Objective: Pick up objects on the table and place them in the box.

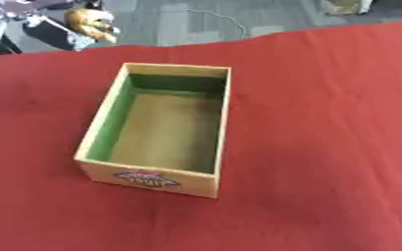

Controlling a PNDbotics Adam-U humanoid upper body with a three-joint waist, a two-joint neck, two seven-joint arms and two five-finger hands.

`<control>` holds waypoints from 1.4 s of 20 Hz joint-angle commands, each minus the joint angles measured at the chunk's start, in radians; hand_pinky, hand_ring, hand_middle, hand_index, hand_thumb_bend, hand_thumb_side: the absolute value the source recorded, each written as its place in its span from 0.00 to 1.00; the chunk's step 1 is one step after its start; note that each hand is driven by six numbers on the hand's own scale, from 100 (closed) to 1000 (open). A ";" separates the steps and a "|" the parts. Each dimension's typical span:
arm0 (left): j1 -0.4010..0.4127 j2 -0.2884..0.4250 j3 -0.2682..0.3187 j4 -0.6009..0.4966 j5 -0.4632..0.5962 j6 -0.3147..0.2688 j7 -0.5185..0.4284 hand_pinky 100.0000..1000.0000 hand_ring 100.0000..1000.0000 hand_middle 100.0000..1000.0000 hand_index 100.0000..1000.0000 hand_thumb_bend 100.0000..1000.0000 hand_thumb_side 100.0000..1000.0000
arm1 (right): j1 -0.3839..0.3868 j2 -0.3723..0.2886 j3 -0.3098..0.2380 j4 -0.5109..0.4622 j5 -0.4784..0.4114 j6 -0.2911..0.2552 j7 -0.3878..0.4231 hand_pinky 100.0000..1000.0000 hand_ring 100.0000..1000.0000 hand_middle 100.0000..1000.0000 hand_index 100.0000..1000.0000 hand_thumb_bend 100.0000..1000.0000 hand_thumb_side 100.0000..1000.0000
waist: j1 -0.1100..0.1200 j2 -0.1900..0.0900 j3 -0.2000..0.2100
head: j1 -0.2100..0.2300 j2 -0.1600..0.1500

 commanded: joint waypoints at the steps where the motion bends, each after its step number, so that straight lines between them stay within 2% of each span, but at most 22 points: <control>1: -0.017 -0.029 -0.010 -0.060 -0.018 0.017 0.014 0.62 0.54 0.32 0.46 0.00 0.18 | -0.011 -0.023 -0.015 -0.009 -0.016 -0.001 -0.004 0.85 0.59 0.43 0.78 0.00 0.36 | -0.005 -0.021 -0.003 | 0.006 0.004; 10: 0.007 -0.119 -0.044 -0.103 -0.152 0.048 0.066 0.62 0.54 0.32 0.46 0.00 0.18 | -0.024 -0.009 -0.018 -0.009 -0.021 0.003 -0.013 0.85 0.59 0.43 0.78 0.00 0.35 | -0.010 -0.005 -0.021 | 0.032 -0.009; 18: 0.048 -0.159 -0.059 -0.033 -0.270 0.025 0.097 0.62 0.54 0.32 0.46 0.00 0.17 | -0.025 -0.002 -0.017 -0.009 -0.013 0.005 -0.017 0.85 0.58 0.43 0.78 0.00 0.36 | -0.013 0.005 -0.022 | 0.031 -0.010; 28: 0.103 -0.228 -0.069 0.047 -0.318 0.002 0.088 0.61 0.54 0.34 0.50 0.00 0.17 | -0.025 0.006 -0.011 -0.009 -0.001 0.009 -0.018 0.85 0.58 0.43 0.78 0.00 0.36 | -0.020 0.012 -0.015 | 0.004 0.012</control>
